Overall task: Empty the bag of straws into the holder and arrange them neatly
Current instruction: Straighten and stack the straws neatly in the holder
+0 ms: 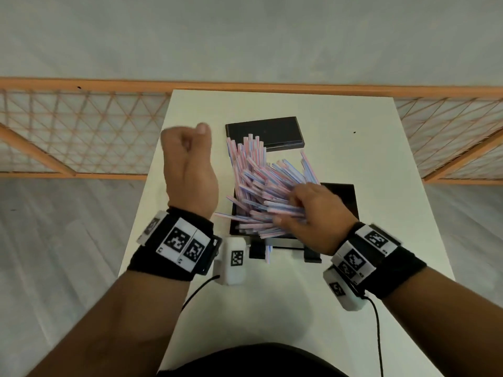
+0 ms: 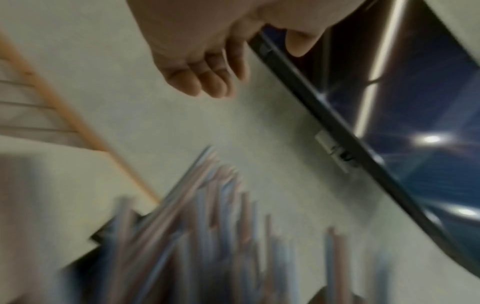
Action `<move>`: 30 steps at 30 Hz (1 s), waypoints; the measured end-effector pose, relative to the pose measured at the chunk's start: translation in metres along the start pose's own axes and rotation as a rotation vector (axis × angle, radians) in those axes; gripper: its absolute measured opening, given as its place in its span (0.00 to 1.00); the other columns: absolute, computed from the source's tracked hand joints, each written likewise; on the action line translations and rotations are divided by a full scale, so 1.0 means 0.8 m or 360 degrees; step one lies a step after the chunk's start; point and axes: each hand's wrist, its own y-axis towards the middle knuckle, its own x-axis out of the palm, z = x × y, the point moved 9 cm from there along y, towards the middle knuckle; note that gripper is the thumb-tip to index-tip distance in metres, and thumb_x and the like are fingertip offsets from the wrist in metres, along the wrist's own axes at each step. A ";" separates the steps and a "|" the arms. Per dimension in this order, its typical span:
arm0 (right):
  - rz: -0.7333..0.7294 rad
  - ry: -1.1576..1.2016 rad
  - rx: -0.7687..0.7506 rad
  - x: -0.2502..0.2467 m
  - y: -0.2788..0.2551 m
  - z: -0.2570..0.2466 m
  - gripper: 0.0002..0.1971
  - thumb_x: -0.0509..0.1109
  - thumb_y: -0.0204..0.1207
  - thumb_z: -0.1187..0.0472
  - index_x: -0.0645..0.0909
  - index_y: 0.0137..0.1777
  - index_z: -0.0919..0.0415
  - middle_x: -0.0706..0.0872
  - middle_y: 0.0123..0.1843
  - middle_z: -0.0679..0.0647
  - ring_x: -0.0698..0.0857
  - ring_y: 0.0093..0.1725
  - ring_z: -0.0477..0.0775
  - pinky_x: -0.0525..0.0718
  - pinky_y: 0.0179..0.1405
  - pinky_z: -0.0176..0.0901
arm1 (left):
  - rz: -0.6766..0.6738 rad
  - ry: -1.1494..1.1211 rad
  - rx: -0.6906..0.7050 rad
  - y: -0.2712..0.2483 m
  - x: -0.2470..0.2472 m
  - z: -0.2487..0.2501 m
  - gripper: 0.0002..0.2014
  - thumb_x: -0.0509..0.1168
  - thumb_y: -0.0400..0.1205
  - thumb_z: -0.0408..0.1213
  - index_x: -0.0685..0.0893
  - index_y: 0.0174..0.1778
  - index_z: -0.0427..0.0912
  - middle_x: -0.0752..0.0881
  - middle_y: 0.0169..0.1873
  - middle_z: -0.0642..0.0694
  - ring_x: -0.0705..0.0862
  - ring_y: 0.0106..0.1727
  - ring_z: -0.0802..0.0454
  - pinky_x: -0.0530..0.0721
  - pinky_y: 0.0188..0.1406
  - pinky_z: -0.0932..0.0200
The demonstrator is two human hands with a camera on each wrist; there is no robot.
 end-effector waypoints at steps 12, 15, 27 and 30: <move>-0.0266 0.0115 -0.0044 0.050 -0.020 0.031 0.30 0.52 0.71 0.28 0.77 0.34 0.54 0.81 0.28 0.49 0.82 0.31 0.50 0.80 0.34 0.47 | -0.0215 -0.0086 -0.0578 -0.042 0.054 -0.114 0.47 0.59 0.70 0.71 0.67 0.75 0.36 0.80 0.55 0.46 0.82 0.52 0.50 0.81 0.63 0.47; -0.0357 0.0055 -0.0085 0.055 -0.018 0.027 0.30 0.52 0.67 0.25 0.80 0.39 0.51 0.81 0.31 0.47 0.80 0.32 0.48 0.81 0.35 0.46 | -0.0183 -0.0232 -0.0457 -0.038 0.063 -0.097 0.46 0.61 0.69 0.67 0.68 0.73 0.34 0.76 0.59 0.46 0.79 0.54 0.55 0.79 0.60 0.58; -0.0357 -0.0278 -0.0002 0.057 -0.018 0.015 0.24 0.61 0.68 0.29 0.79 0.49 0.48 0.84 0.49 0.48 0.84 0.51 0.56 0.84 0.47 0.48 | -0.0108 -0.0272 -0.0179 -0.049 0.049 -0.095 0.20 0.62 0.79 0.40 0.70 0.65 0.35 0.80 0.55 0.52 0.84 0.50 0.74 0.80 0.51 0.72; -0.0386 -0.0271 0.0077 0.053 -0.019 0.028 0.27 0.60 0.64 0.28 0.80 0.51 0.47 0.85 0.47 0.46 0.85 0.49 0.55 0.85 0.48 0.48 | -0.0127 -0.0266 -0.0173 -0.049 0.050 -0.094 0.20 0.63 0.79 0.40 0.71 0.65 0.36 0.81 0.54 0.53 0.85 0.49 0.73 0.80 0.50 0.72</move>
